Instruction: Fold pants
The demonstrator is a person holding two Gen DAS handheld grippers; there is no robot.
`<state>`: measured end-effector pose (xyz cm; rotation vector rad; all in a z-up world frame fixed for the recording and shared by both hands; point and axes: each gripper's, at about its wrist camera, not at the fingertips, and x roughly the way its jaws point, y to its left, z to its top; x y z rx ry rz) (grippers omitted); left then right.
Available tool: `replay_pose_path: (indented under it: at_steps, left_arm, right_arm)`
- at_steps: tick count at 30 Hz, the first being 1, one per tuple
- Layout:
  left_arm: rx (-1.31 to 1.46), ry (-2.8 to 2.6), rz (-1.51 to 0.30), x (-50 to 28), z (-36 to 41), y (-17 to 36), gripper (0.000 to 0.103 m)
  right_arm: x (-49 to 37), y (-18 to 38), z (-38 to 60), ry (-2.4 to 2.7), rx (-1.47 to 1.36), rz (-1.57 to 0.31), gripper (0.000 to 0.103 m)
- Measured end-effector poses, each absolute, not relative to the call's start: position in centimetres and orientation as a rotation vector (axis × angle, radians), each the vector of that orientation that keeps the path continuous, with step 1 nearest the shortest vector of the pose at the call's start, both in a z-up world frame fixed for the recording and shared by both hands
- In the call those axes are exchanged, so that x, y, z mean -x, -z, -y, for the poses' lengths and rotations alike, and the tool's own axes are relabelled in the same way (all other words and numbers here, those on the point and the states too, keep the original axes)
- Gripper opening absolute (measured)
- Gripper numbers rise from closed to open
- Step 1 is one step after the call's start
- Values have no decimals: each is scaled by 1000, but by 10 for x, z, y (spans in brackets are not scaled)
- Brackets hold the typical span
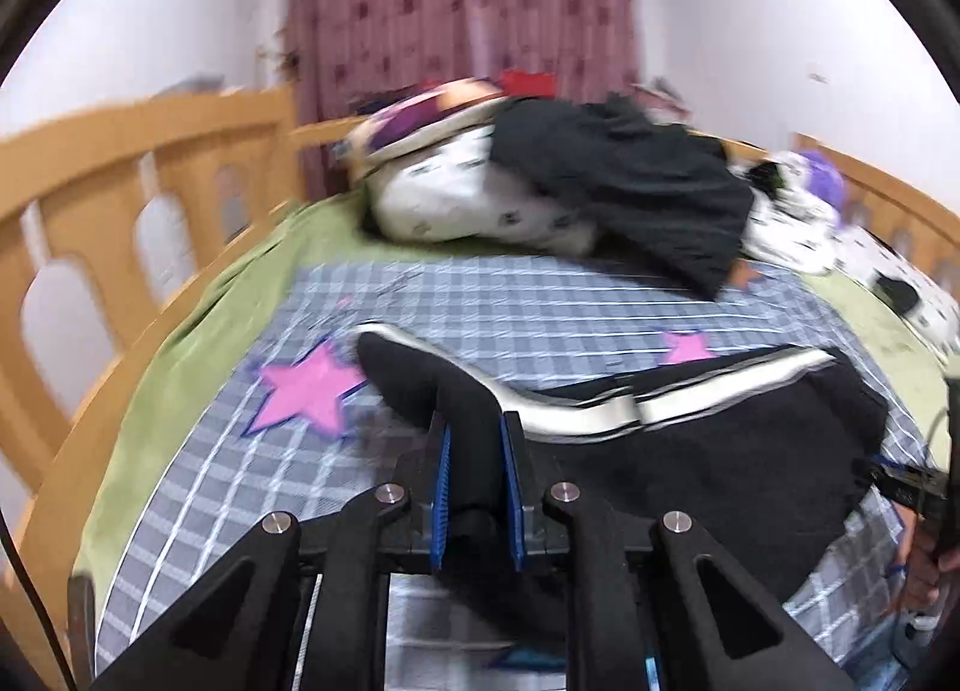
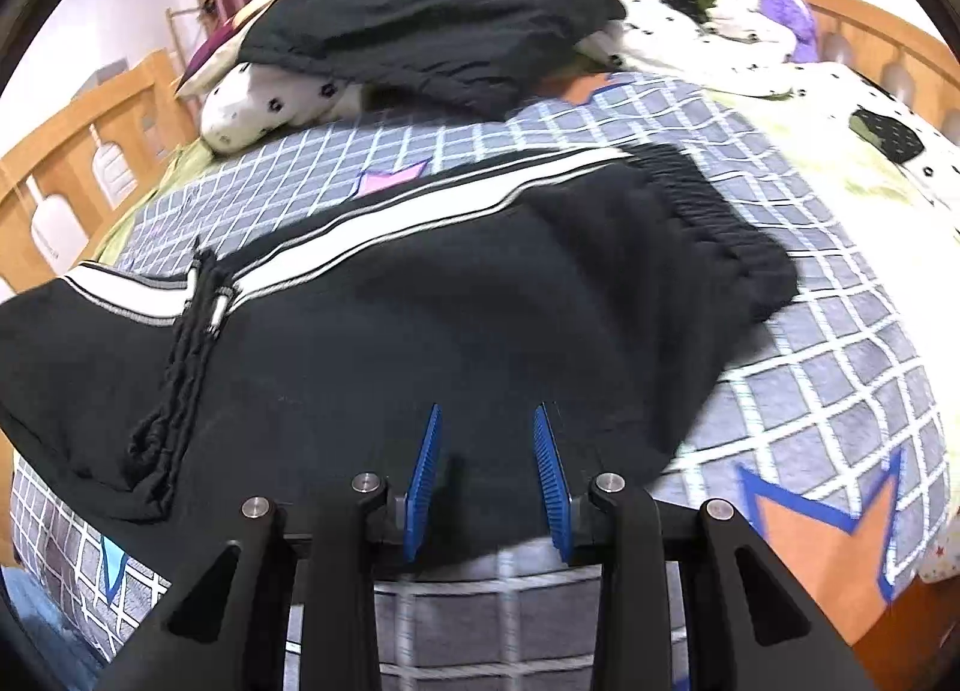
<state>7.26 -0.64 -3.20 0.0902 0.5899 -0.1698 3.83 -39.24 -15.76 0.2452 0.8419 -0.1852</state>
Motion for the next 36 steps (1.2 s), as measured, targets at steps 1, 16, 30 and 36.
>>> replay_pose_path:
  at_steps: [1, 16, 30, 36]
  left_arm:
    - [-115, 199, -584, -71, 23, 29, 13]
    - [-145, 584, -791, -60, 197, 139, 7]
    - [64, 394, -795, -39, 40, 134, 61]
    - [106, 388, -867, -35, 13, 165, 62]
  right_arm:
    - [-35, 154, 398, 190, -255, -828, 32]
    - [-1, 143, 449, 255, -305, -748, 39]
    - [-53, 166, 356, -247, -418, -874, 50]
    - [-79, 177, 319, -338, -478, -939, 50]
